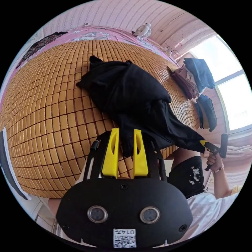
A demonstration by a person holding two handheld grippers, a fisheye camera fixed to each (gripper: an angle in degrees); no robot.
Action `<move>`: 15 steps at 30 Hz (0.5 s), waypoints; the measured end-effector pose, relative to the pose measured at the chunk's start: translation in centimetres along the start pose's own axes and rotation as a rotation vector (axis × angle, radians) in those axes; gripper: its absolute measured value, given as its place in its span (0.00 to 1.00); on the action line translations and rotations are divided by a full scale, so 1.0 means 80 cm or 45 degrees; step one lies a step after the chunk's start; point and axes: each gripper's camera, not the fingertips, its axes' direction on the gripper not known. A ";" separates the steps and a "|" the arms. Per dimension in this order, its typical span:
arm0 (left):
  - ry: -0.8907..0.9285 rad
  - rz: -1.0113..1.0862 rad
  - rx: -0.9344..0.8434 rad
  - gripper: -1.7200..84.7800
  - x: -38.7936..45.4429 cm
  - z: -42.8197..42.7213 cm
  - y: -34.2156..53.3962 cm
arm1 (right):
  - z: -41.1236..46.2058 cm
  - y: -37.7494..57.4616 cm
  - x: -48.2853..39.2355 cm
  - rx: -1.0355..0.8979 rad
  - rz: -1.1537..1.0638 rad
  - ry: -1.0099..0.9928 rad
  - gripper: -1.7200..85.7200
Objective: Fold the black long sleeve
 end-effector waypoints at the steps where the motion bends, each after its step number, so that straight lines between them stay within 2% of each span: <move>1: -0.054 0.028 -0.099 0.07 0.006 0.012 -0.006 | -0.001 -0.002 -0.003 0.006 -0.004 -0.006 0.02; 3: -0.128 0.078 -0.103 0.02 0.013 0.009 -0.007 | -0.007 -0.006 -0.006 0.037 -0.007 -0.021 0.02; 6: -0.045 0.129 0.133 0.01 0.010 -0.047 -0.001 | -0.021 -0.020 -0.010 0.119 -0.014 -0.104 0.02; 9: 0.000 0.175 0.470 0.01 0.000 -0.142 0.004 | -0.032 -0.038 -0.012 0.211 -0.025 -0.300 0.02; 11: 0.024 0.326 0.780 0.01 0.001 -0.221 0.036 | -0.037 -0.040 -0.011 0.291 -0.009 -0.469 0.02; 13: 0.034 0.332 0.889 0.01 -0.011 -0.249 0.071 | -0.030 -0.035 -0.015 0.302 -0.038 -0.539 0.02; 15: 0.024 0.211 0.856 0.02 -0.037 -0.242 0.104 | -0.011 -0.028 -0.020 0.219 -0.061 -0.425 0.02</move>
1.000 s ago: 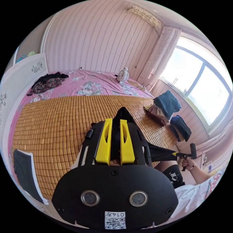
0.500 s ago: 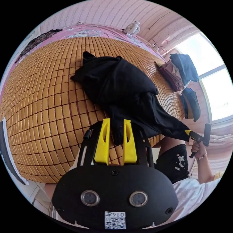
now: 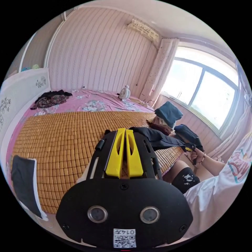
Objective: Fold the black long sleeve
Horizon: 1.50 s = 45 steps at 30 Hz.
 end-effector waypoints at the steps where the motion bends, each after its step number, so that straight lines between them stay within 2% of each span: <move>1: -0.054 -0.094 -0.083 0.03 -0.016 0.002 0.032 | 0.015 0.009 0.005 -0.073 0.005 0.115 0.02; 3: -0.040 -0.286 -0.263 0.05 -0.038 0.014 0.084 | 0.037 0.020 0.015 -0.192 0.032 0.257 0.02; 4: 0.038 -0.407 -0.372 0.07 -0.046 0.023 0.117 | 0.049 0.028 0.021 -0.258 0.049 0.313 0.02; 7: 0.093 -0.480 -0.499 0.08 -0.029 0.042 0.162 | 0.066 0.041 0.025 -0.318 0.067 0.364 0.02; 13: -0.020 -0.305 -0.647 0.13 0.010 0.105 0.155 | 0.082 0.057 0.017 -0.348 0.051 0.456 0.03; 18: -0.219 -0.103 -0.702 0.13 0.036 0.154 0.132 | 0.087 0.078 0.013 -0.351 0.037 0.463 0.05; 22: -0.321 0.039 -0.928 0.11 0.056 0.196 0.140 | 0.084 0.105 0.001 -0.296 -0.016 0.598 0.10; 26: -0.258 0.103 -0.949 0.04 0.072 0.179 0.153 | 0.088 0.119 0.007 -0.329 0.014 0.611 0.14; 29: -0.305 0.165 -0.910 0.01 0.083 0.141 0.169 | 0.098 0.130 0.016 -0.394 0.040 0.608 0.15; 31: -0.259 0.139 -0.852 0.01 0.085 0.108 0.180 | 0.111 0.142 0.026 -0.510 0.063 0.610 0.14; 35: -0.147 0.021 -0.692 0.01 0.085 0.021 0.208 | 0.124 0.162 0.052 -0.671 0.164 0.540 0.05; 38: -0.028 -0.106 -0.563 0.01 0.083 -0.039 0.231 | 0.106 0.183 0.056 -0.623 0.165 0.453 0.03; 45: 0.123 -0.238 -0.295 0.01 0.087 -0.148 0.267 | 0.016 0.261 0.046 -0.290 0.148 0.074 0.02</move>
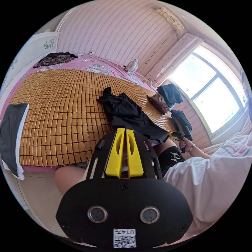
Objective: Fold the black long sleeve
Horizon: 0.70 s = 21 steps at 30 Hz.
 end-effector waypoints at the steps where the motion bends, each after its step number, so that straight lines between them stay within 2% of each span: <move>1: 0.013 0.006 0.040 0.01 0.004 -0.014 0.008 | -0.012 0.017 -0.002 0.062 -0.019 -0.065 0.02; 5: 0.080 0.077 0.261 0.01 0.026 -0.078 0.024 | -0.042 0.055 -0.028 0.201 -0.144 -0.168 0.02; 8: 0.074 0.206 0.452 0.01 0.051 -0.140 0.009 | -0.061 0.064 -0.089 0.275 -0.381 -0.191 0.02; 12: 0.021 0.399 0.692 0.01 0.094 -0.235 -0.030 | -0.096 0.056 -0.230 0.333 -0.800 -0.223 0.02; 14: 0.036 0.498 0.908 0.01 0.128 -0.315 -0.048 | -0.121 0.066 -0.306 0.371 -1.003 -0.239 0.02; 16: 0.081 0.566 1.083 0.01 0.155 -0.375 -0.048 | -0.164 0.113 -0.404 0.521 -1.298 -0.287 0.02; 17: 0.101 0.599 1.178 0.01 0.172 -0.411 -0.045 | -0.174 0.129 -0.424 0.565 -1.356 -0.286 0.02; 19: 0.076 0.655 1.242 0.01 0.192 -0.449 -0.038 | -0.191 0.193 -0.483 0.734 -1.516 -0.163 0.02; 21: 0.003 0.653 1.227 0.01 0.201 -0.469 -0.034 | -0.184 0.225 -0.506 0.796 -1.559 0.010 0.02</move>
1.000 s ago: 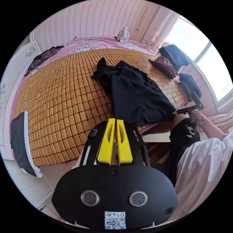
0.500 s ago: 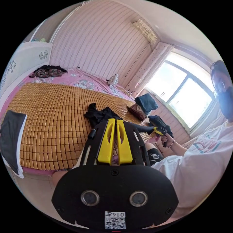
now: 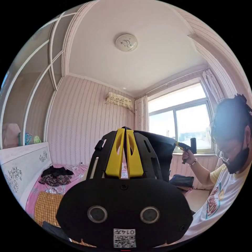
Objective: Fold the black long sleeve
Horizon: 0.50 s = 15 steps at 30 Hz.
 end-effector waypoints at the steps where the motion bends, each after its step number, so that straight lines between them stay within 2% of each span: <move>1: -0.018 -0.017 -0.039 0.01 -0.002 -0.004 -0.004 | 0.009 0.001 -0.011 -0.077 0.003 0.060 0.02; 4: 0.037 -0.040 -0.059 0.01 0.006 -0.029 -0.004 | 0.017 0.012 -0.028 -0.192 0.069 0.043 0.02; 9: 0.014 0.211 0.186 0.01 0.075 -0.122 -0.029 | -0.061 0.002 -0.105 0.085 -0.003 -0.145 0.02; 13: 0.021 0.303 0.359 0.01 0.097 -0.167 -0.077 | -0.086 -0.042 -0.151 0.139 -0.054 -0.341 0.02; 15: -0.031 0.354 0.368 0.01 0.097 -0.166 -0.091 | -0.074 -0.058 -0.161 0.097 -0.120 -0.257 0.02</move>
